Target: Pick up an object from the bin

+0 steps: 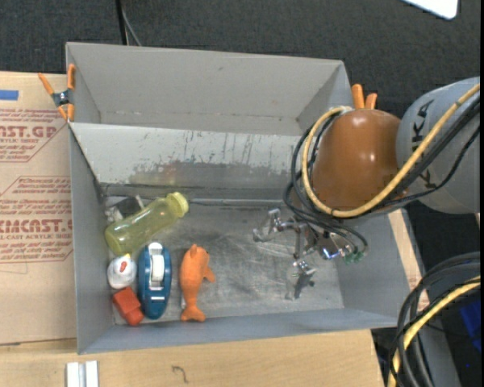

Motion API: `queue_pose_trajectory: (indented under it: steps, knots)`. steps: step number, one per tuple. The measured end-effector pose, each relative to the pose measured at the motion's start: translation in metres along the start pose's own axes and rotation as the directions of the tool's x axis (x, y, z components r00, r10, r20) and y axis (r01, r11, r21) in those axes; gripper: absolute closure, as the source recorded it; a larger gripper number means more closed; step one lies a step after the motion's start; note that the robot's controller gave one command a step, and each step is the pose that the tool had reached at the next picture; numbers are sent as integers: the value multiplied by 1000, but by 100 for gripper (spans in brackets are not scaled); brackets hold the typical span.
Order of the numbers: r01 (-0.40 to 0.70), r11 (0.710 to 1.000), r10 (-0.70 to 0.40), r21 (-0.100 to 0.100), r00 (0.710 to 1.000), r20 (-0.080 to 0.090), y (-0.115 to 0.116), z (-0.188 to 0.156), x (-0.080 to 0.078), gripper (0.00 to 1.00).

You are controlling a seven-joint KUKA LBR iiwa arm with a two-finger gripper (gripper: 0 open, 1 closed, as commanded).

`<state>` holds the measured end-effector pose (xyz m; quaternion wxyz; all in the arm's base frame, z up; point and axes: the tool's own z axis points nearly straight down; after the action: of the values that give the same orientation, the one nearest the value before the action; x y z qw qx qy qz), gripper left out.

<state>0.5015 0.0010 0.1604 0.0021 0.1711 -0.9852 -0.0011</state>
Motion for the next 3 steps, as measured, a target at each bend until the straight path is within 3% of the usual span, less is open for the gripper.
queue_pose_trajectory:
  steps: [1,2,3]
  knots:
    - [215,977,-215,4,977,4,3,-24,-16,0]
    - [342,940,-342,12,939,14,6,6,-43,0]
    - [327,945,-327,1,945,-1,53,1,-79,0]
